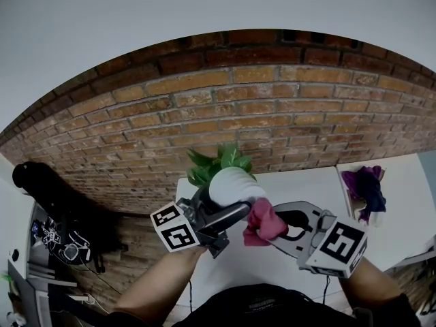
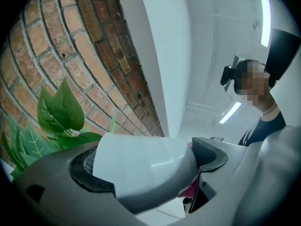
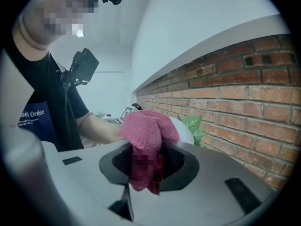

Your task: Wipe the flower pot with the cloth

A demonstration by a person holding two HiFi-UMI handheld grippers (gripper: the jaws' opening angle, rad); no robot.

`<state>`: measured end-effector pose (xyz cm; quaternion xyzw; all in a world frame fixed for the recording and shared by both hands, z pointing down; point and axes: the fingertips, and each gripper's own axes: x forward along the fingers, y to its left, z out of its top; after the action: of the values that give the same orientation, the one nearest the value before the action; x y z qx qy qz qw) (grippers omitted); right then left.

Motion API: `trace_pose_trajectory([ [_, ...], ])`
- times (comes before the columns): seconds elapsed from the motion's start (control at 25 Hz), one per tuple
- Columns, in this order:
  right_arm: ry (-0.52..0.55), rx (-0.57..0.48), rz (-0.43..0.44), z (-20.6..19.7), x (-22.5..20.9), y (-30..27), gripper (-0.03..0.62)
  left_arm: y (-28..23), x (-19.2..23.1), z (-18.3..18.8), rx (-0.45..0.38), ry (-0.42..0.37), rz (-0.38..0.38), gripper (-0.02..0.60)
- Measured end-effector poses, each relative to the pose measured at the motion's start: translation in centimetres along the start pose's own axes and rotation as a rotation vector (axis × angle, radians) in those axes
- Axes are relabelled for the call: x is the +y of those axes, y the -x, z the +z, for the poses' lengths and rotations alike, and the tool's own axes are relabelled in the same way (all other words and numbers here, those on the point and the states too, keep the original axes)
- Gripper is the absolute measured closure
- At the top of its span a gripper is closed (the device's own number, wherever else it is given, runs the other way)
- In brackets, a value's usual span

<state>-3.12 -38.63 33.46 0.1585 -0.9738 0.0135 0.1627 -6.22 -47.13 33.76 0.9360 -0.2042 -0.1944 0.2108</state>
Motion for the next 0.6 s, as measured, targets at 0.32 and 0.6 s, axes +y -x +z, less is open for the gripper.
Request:
trace_pose_trajectory([
  [0.32, -0.02, -0.042, 0.011, 0.8, -0.3, 0.7, 0.496, 0.1, -1.5, -0.7, 0.072, -0.056, -0.068, 0.055],
  [0.6, -0.142, -0.156, 0.025, 2.4, -2.4, 2.5, 0.496, 0.8, -2.3, -0.7, 0.038, 0.001, -0.143, 0.058],
])
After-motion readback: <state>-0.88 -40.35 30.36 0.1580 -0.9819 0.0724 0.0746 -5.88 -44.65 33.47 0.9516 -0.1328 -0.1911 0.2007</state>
